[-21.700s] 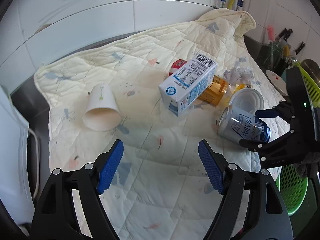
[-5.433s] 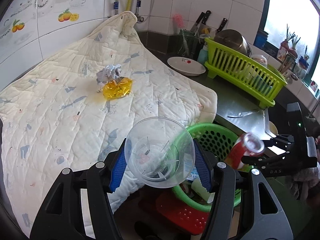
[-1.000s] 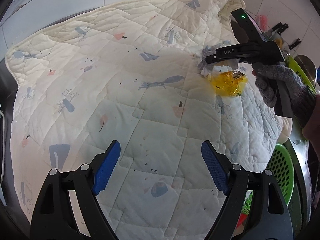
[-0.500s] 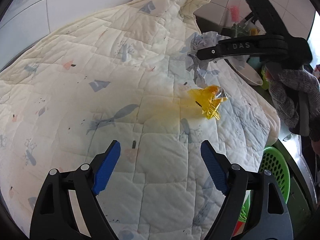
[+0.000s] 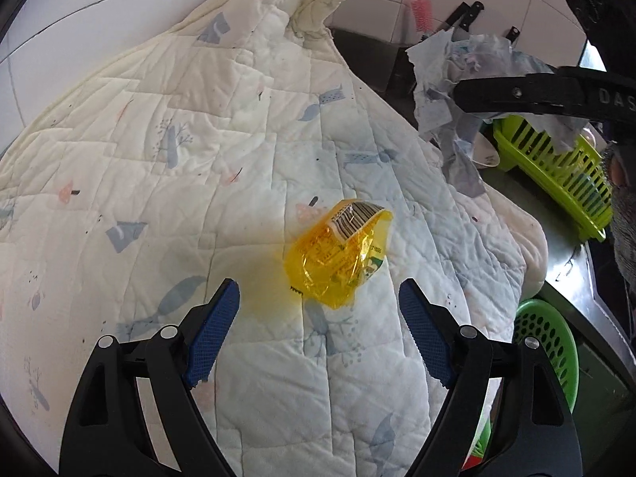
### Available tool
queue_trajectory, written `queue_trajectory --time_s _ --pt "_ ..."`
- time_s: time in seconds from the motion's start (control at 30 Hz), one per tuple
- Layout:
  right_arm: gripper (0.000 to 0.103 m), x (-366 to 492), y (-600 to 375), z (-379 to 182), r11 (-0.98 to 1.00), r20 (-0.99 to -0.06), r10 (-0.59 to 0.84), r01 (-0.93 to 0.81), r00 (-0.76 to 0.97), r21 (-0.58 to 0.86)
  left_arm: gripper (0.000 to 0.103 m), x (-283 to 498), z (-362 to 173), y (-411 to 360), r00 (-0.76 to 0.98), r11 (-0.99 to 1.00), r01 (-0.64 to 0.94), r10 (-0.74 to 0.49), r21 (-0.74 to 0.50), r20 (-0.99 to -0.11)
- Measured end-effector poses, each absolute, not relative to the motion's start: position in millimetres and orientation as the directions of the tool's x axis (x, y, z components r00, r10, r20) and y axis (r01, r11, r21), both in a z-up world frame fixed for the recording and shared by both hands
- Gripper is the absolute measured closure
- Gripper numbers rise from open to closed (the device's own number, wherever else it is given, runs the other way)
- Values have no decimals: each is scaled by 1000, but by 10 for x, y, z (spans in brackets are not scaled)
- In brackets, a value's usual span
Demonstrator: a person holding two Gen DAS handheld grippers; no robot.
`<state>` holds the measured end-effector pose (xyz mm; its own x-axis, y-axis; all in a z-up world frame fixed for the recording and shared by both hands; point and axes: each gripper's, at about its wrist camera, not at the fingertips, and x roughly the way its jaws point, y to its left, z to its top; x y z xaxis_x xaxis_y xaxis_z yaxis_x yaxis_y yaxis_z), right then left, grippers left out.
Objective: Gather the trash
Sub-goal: 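Lift the wrapper with the right tool while the left tool grasps the yellow bag, then drop the wrapper into the green basket with the right tool while the left tool drops the yellow bag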
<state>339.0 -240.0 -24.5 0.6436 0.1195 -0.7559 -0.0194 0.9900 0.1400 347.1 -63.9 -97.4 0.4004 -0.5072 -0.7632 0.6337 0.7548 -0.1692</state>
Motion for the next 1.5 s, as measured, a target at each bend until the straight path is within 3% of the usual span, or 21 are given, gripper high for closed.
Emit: queue_trajectory --time_s 0.37,0.6,0.8,1.5 --pt "57 2794 -2667 -291 989 -773 60 66 631 131 24 3640 -1214 -1227 392 702 710 -461 -57 -796" --pt "56 2391 -2706 -392 987 -791 47 91 610 130 52 3757 -1412 -1274 386 740 670 -406 -51 -828" --pt "56 2091 -2715 -464 985 -798 48 104 601 138 62 3649 -1376 -1247 420 753 657 -405 -36 -812" --pt "54 1095 -2610 -899 997 -840 43 28 541 69 64 2366 -745 -824 513 803 592 -439 -66 -738"
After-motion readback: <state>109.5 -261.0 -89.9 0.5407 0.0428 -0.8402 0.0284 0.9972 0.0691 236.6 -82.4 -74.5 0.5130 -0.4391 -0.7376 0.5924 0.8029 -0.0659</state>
